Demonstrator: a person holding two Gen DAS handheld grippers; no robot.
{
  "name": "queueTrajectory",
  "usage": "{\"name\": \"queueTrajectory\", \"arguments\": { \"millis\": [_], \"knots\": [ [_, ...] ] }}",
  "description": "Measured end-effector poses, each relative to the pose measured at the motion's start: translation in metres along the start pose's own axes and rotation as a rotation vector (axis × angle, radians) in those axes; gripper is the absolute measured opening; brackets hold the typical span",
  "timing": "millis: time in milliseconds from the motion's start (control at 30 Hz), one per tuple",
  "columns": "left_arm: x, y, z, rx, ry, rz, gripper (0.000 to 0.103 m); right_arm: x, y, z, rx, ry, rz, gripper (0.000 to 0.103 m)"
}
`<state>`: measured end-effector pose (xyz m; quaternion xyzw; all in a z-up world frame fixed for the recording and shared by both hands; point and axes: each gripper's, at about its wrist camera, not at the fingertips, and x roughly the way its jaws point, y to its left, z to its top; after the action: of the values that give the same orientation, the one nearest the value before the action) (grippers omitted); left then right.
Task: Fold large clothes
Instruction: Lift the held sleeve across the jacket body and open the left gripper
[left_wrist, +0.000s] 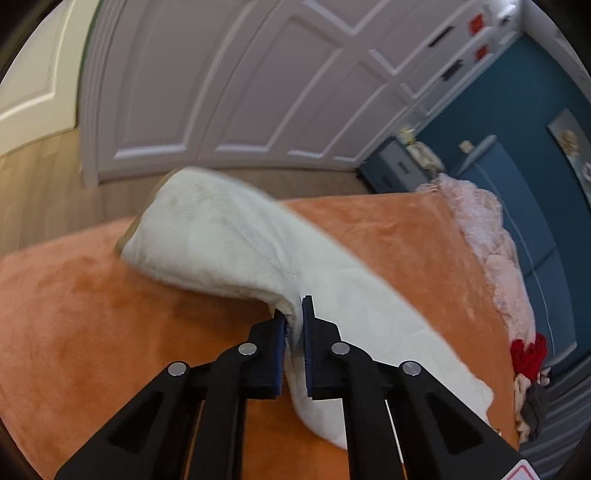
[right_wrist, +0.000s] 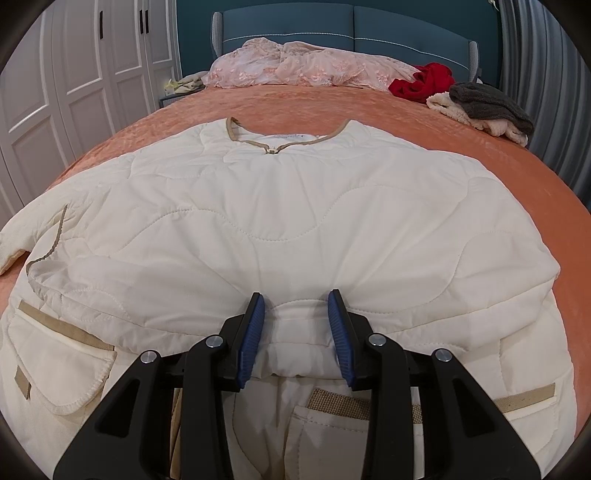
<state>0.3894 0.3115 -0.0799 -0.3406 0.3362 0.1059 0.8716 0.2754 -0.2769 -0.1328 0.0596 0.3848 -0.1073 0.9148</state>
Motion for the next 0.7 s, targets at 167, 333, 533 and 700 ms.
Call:
{"name": "queueTrajectory", "arguments": {
  "millis": [167,333,533,700],
  "knots": [
    [-0.065,-0.114,-0.01,0.264,-0.103,-0.144,0.004,-0.009,0.0,0.003,0.009,-0.027,-0.018,0.041],
    [-0.12,-0.24,-0.071,0.506,-0.131,-0.325,0.004,-0.044,-0.012,0.005,0.08,-0.147,-0.035,0.064],
    [-0.14,-0.348,-0.186,0.729,-0.017,-0.499,0.005,-0.086,-0.047,-0.004,0.173,-0.197,0.002,0.064],
    [-0.109,-0.387,-0.297,0.865,0.149,-0.502,0.005,-0.097,-0.078,-0.017,0.248,-0.175,0.034,0.067]
  ]
}}
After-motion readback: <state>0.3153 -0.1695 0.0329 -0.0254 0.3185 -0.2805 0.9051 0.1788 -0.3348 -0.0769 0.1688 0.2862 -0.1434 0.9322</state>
